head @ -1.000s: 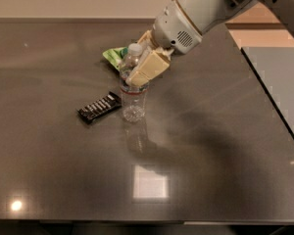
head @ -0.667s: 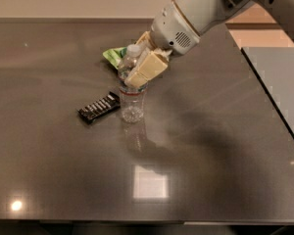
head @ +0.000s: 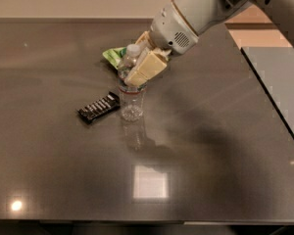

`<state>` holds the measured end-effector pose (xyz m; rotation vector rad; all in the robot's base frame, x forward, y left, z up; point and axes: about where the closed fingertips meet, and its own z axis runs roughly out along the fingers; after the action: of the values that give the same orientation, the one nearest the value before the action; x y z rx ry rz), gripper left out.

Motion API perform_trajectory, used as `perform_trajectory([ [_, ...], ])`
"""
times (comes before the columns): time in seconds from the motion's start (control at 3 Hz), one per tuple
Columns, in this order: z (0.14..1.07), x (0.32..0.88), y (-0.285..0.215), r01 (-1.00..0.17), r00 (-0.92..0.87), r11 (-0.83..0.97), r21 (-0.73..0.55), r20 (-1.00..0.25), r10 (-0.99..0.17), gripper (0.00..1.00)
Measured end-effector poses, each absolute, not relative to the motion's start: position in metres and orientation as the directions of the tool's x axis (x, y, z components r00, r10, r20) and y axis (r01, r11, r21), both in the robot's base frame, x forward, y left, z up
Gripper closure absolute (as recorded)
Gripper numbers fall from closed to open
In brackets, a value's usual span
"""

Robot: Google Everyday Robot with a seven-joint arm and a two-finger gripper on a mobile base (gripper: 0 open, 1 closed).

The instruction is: Move water bottle near rxbar chocolate

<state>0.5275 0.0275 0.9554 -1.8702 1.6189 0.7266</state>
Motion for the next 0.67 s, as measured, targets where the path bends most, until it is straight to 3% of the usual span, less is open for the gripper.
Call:
perform_trajectory([
  [0.67, 0.9527, 0.5309, 0.0252, -0.991, 0.125, -0.115, -0.062, -0.713, -0.690, 0.13],
])
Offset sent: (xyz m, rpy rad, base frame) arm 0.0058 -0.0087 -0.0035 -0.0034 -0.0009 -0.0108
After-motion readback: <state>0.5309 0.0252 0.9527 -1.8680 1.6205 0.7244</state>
